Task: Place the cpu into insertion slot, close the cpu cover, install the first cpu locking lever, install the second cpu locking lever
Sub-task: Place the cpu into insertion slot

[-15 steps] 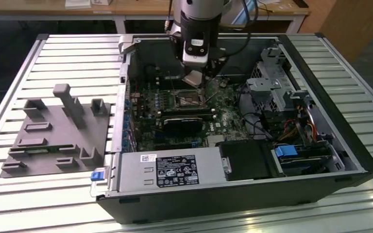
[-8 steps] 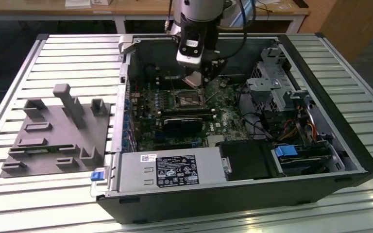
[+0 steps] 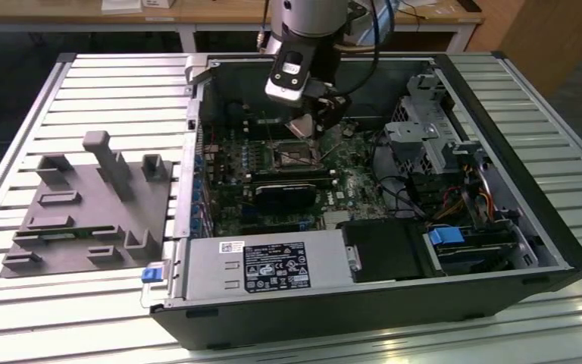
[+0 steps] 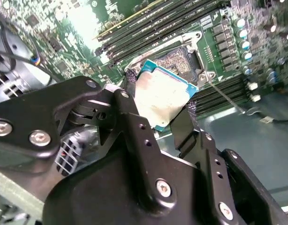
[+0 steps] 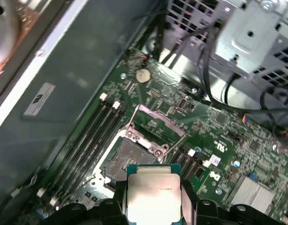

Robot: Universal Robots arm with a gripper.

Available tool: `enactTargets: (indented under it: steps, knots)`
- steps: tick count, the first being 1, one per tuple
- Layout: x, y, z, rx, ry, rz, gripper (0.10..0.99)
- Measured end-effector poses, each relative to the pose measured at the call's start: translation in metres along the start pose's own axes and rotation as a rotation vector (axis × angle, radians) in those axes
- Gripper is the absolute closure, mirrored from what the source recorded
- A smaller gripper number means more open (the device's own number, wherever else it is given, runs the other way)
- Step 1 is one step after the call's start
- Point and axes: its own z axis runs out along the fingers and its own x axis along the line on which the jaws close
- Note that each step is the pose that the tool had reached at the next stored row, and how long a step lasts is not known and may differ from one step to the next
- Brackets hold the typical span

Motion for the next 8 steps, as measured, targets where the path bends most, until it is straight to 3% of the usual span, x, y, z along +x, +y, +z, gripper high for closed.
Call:
enactTargets:
  steps: [8]
  knots:
    - [0.0000, -0.0003, 0.0032, -0.002, -0.0128, 0.145, 0.545]
